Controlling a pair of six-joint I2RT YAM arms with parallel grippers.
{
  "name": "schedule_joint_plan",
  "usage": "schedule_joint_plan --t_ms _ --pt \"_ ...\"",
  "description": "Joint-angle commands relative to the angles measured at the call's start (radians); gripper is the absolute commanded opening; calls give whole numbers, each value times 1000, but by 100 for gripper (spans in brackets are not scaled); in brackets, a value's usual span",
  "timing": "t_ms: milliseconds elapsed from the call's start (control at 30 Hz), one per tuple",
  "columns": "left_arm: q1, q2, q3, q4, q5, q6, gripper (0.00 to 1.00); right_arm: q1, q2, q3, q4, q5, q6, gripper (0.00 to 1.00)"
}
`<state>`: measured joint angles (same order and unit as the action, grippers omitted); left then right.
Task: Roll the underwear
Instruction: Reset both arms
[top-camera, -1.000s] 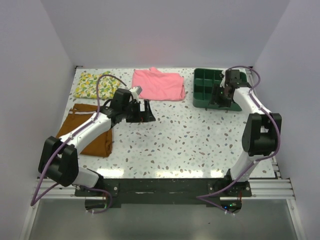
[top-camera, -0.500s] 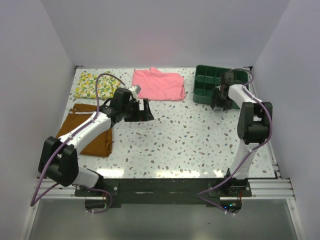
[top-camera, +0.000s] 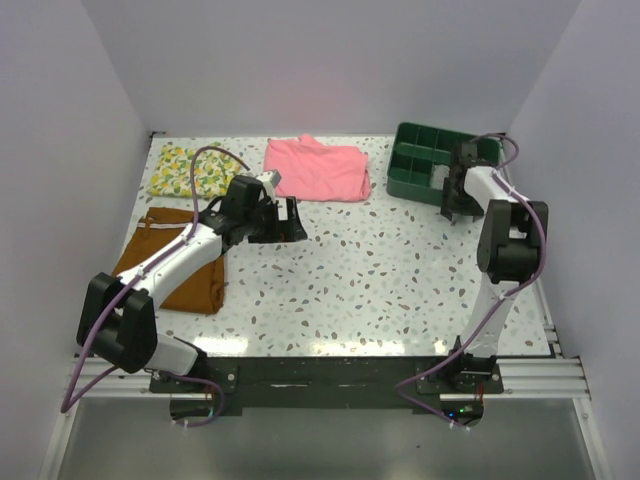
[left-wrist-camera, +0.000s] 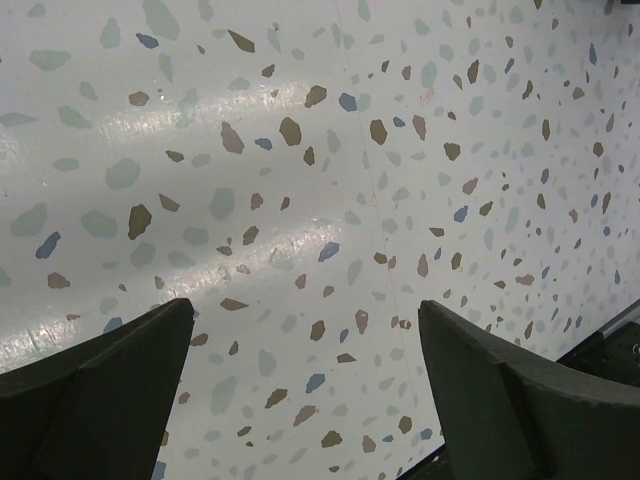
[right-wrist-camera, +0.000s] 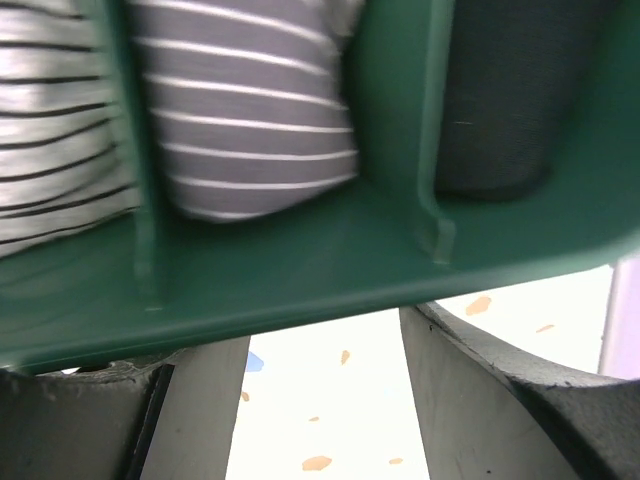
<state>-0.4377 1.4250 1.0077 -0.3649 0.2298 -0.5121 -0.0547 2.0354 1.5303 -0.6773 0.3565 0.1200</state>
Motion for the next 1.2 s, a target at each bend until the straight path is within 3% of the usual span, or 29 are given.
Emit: schedule_joint_plan --t_ms 0,400,567,833,1000,1167 --pt "7 3 48 11 -3 7 100 -54 -58 -15 -2 101 43 64" --pt "7 0 42 0 -17 18 100 -112 -49 10 28 171 86 64" --pt "7 -6 25 18 -18 15 100 -123 -63 5 16 110 102 63" --pt "7 -23 58 50 -111 20 100 -57 -398 -243 185 -247 142 66" --pt "7 -60 75 93 -263 46 100 165 -555 -347 228 -263 92 68" --pt "7 -110 89 99 -380 80 100 246 -742 -561 346 -273 111 72"
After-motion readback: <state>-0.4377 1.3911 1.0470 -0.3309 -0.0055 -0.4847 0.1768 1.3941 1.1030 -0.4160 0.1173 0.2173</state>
